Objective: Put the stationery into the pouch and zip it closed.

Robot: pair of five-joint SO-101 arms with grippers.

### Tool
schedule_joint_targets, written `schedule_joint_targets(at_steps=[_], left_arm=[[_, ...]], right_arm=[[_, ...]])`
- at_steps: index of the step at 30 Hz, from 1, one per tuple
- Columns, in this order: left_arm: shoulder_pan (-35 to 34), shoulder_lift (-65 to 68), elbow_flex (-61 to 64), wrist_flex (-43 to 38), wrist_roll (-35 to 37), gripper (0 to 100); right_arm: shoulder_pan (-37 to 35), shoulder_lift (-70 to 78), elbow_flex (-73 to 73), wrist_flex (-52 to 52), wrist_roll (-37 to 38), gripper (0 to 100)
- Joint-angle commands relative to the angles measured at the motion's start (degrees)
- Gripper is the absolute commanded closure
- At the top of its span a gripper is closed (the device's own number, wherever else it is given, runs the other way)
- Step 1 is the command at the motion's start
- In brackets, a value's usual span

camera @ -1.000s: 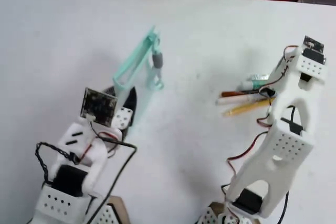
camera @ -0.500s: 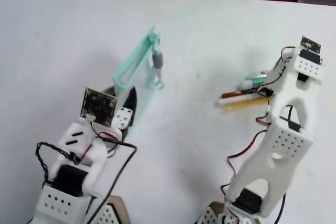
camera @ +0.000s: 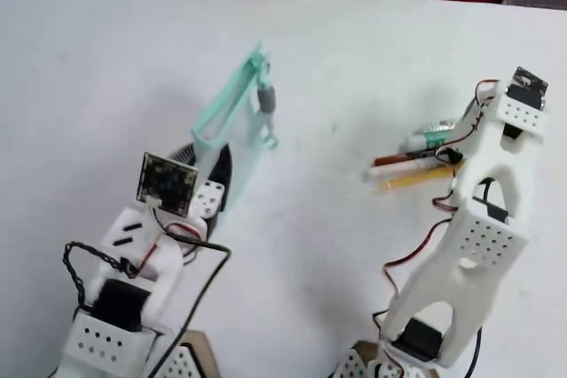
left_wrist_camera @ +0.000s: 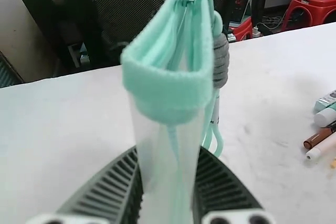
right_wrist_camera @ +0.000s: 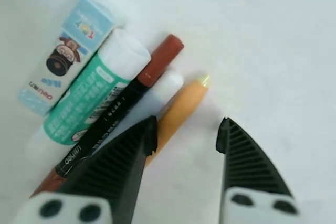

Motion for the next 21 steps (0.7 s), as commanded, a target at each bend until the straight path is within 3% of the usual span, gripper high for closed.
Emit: schedule_joint_targets(at_steps=[1,17,21], left_arm=[[0.66,0.04,2.2,-0.35,0.18,92],[0.66,0.04,1.85,0.09,0.18,92],[0.66,-0.04,1.93,0.09,0.18,92]], right_arm=[[-0.04,0.13,0.09,0.57,-1.67,81.1],[2.42,-0.31,5.89,-3.3,-4.31,81.2],[2.42,-0.31,5.89,-3.21,-4.22,92.1]])
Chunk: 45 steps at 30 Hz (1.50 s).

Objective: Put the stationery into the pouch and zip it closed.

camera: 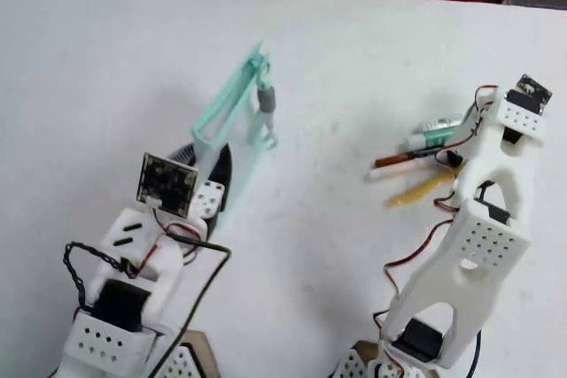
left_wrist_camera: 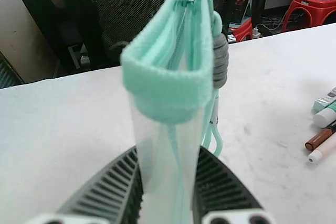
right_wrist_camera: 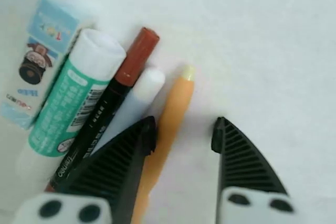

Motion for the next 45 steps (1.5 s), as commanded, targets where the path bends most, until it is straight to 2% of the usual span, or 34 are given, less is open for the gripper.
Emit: schedule_joint_targets(at_steps=[1,2,14,18,22,25,29,33,38,45], left_arm=[[0.66,-0.04,1.58,0.35,0.18,92],[0.66,-0.04,1.58,0.35,0.18,92],[0.66,-0.04,1.76,0.26,0.18,92],[0.66,-0.04,1.76,0.35,0.18,92],[0.66,-0.04,1.76,0.44,0.18,92],[0.57,-0.04,1.76,0.44,0.26,90],[0.31,-0.04,1.76,1.58,0.62,83],[0.31,-0.04,1.49,2.37,0.62,83],[0.57,-0.04,1.58,2.37,0.62,83],[0.31,-0.13,1.41,2.29,0.62,83]], right_arm=[[1.36,-0.13,0.53,-0.31,-0.35,95.4],[1.36,-0.13,0.53,-0.22,-0.35,98.1],[2.42,-2.33,-0.26,1.36,-0.44,98.1],[1.36,-10.42,-0.53,5.41,-0.44,98.1],[-1.8,-25.36,-0.53,10.42,0.09,98.1],[-5.76,-39.34,-0.53,13.23,1.32,98.1],[-15.25,-56.31,-0.09,13.93,7.56,98.1],[-24.57,-68.79,-0.53,12.44,8.88,98.1],[-33.71,-79.16,-0.18,2.07,8.88,98.1],[-48.57,-81.45,0.0,-12.26,8.97,98.1]])
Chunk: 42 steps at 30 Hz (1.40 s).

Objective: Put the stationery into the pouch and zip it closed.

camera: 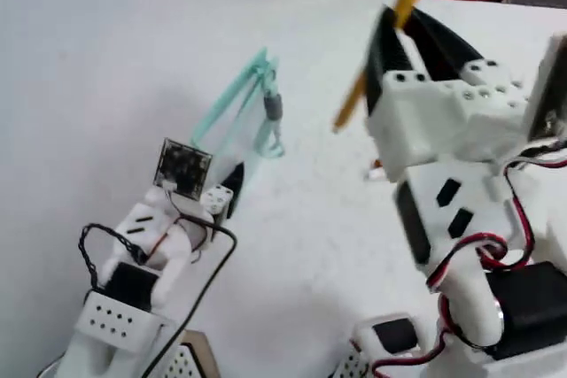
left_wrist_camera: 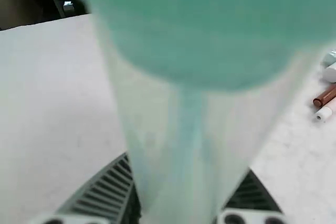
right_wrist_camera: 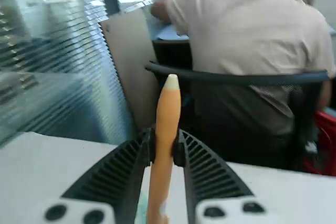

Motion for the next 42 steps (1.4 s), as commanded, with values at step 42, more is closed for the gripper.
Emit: schedule_joint_targets(at_steps=[42], left_arm=[[-2.42,-0.75,-2.46,-0.18,0.7,83]], right_arm=[[-19.3,19.47,0.97,5.49,1.14,98.1]])
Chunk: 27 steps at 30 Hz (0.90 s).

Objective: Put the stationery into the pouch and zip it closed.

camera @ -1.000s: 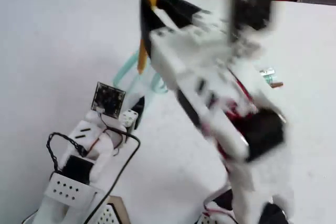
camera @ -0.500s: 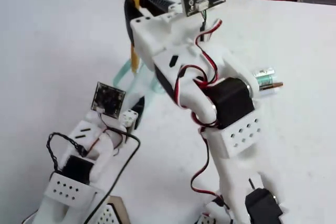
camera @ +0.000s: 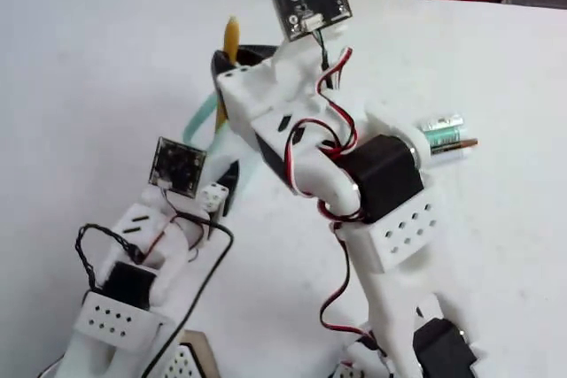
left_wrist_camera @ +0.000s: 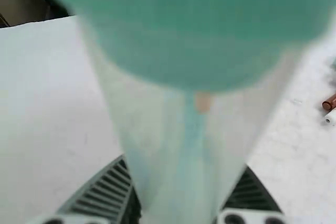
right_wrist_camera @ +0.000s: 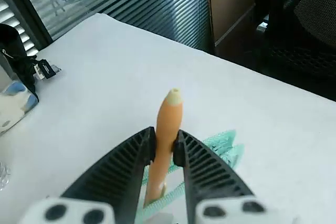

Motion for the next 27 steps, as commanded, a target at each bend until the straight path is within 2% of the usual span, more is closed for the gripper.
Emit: schedule_joint_targets(at_steps=[1,11,17,24,27], left_arm=[[-0.57,-0.75,-2.46,-0.18,0.7,83],[-0.4,-0.75,-2.46,-0.26,0.7,83],[-0.4,-0.75,-2.46,-0.26,0.7,83],[-0.4,-0.75,-2.37,-0.26,0.7,83],[-0.4,-0.75,-2.29,-0.26,0.7,83]], right_arm=[[-0.13,-0.31,-0.7,1.98,0.7,98.1],[-4.44,-0.31,-0.88,3.91,0.79,96.3],[-4.26,-0.31,-0.88,4.53,0.79,70.0],[-3.91,-0.66,-1.14,4.35,0.79,74.1],[-0.75,-3.12,-2.9,4.44,0.79,74.3]])
